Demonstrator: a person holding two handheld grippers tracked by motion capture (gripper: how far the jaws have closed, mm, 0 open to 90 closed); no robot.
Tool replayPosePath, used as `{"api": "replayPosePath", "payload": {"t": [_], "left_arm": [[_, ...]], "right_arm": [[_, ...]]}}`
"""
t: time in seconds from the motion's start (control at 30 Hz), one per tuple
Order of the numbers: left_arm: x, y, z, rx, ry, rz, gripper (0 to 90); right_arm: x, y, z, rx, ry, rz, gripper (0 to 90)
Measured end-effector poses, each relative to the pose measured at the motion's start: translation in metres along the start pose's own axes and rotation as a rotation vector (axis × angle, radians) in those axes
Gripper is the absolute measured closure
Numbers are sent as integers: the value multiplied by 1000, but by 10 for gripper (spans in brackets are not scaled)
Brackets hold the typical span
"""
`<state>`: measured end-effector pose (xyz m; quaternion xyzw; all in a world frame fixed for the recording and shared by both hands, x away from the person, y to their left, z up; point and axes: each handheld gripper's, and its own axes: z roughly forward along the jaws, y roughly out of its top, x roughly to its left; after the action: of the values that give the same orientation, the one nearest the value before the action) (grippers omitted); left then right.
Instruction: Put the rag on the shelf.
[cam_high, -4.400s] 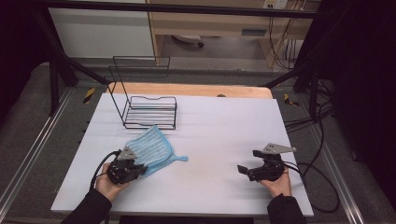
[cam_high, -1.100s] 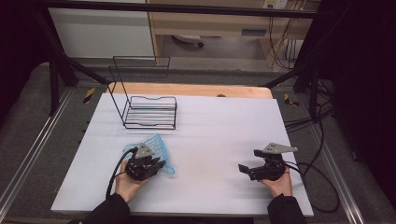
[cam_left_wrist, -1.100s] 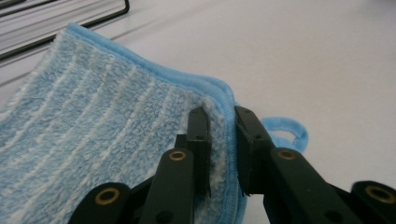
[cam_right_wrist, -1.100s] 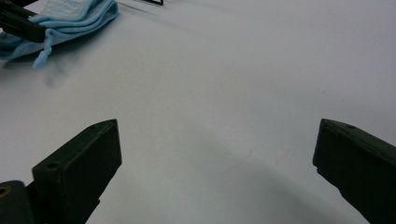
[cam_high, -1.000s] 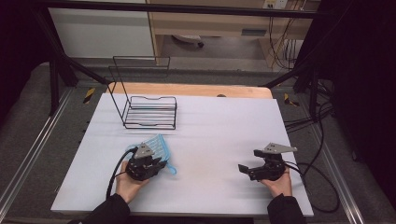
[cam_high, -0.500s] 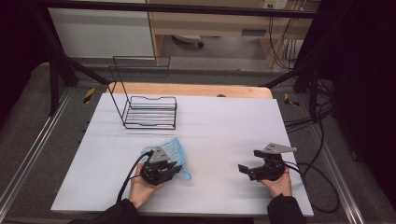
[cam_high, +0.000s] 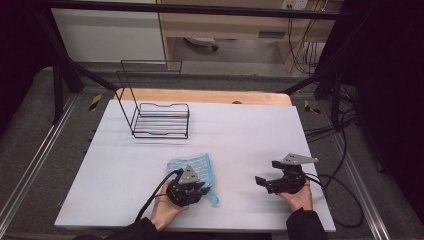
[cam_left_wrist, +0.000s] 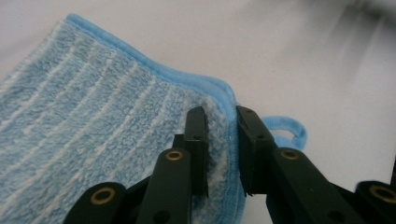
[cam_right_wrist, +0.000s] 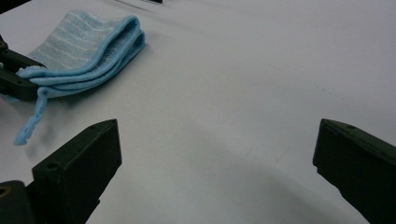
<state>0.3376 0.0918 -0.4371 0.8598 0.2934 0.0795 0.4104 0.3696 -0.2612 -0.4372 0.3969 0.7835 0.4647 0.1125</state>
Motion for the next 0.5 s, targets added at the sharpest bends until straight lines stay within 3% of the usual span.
{"api": "replayPosePath", "payload": {"t": [0.13, 0.3, 0.5], "left_arm": [[3, -1, -1, 11, -31, -42, 661], [7, 0, -20, 9, -7, -77, 503], [26, -8, -51, 22, 92, -109, 384]], "right_arm": [[0, 0, 0, -1, -1, 0, 17], [0, 0, -1, -3, -2, 2, 17], [0, 0, -1, -1, -2, 3, 17]]}}
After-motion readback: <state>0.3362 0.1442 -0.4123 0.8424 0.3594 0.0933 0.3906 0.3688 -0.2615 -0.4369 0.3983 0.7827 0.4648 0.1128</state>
